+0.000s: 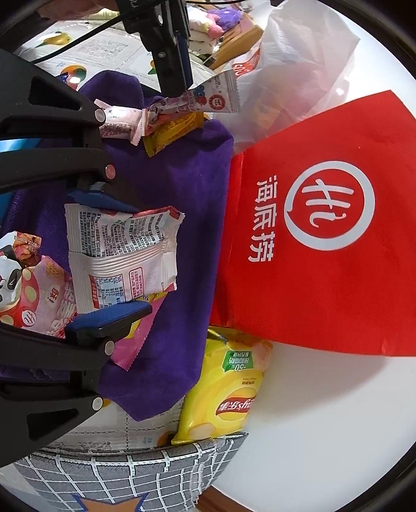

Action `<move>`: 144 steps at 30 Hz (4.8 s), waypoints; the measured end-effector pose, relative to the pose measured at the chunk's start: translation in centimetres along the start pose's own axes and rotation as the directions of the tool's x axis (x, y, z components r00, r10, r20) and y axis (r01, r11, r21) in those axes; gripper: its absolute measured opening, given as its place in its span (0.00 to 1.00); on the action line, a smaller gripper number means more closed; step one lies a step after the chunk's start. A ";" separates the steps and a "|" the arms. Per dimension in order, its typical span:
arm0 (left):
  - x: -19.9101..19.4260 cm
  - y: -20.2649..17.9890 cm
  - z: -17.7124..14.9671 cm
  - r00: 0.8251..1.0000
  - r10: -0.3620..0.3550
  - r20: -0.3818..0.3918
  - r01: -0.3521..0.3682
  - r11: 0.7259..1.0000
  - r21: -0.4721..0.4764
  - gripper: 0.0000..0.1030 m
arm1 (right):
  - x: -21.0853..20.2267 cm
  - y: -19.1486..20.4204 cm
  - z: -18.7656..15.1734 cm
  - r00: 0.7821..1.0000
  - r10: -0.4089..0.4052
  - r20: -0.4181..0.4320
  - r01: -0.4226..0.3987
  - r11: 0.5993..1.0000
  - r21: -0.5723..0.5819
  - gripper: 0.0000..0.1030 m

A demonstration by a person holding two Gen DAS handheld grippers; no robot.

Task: Organize snacks
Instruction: 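Open the left tool then the right tool to drop both packets on the towel, then lower the right tool to the pile and grasp the green snack bag, then lower the left tool and grasp the red-gold snack packet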

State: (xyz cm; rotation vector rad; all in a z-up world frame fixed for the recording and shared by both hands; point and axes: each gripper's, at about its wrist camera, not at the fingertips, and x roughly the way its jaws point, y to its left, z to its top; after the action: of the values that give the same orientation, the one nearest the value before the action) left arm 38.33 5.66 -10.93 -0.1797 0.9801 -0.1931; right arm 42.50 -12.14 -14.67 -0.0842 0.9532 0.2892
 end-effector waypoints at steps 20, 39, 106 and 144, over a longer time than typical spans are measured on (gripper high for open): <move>0.4 -0.7 -0.4 1.000 -0.023 -0.011 0.023 0.999 0.029 0.31 | -0.1 0.4 -0.2 1.000 0.012 -0.006 -0.012 1.000 -0.022 0.52; 0.7 -1.7 -0.2 0.996 -0.072 0.050 0.069 0.996 0.050 0.40 | -4.4 0.5 0.5 0.994 0.014 0.108 -0.011 0.999 -0.035 0.70; -4.9 4.2 -24.1 0.996 0.088 -0.001 -0.088 0.995 -0.054 0.68 | -9.8 0.6 -24.7 0.991 -0.121 0.058 0.117 0.991 0.059 0.50; -1.1 -0.2 -19.8 0.991 0.136 -0.003 -0.136 0.990 -0.036 0.75 | -9.1 -1.0 -25.1 0.995 -0.063 0.072 0.054 0.990 0.128 0.51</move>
State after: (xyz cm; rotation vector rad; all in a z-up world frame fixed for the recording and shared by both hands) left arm 21.13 4.44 -20.81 -0.1451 0.9933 -0.0503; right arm 17.97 -19.94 -21.82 0.0148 0.8898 0.1763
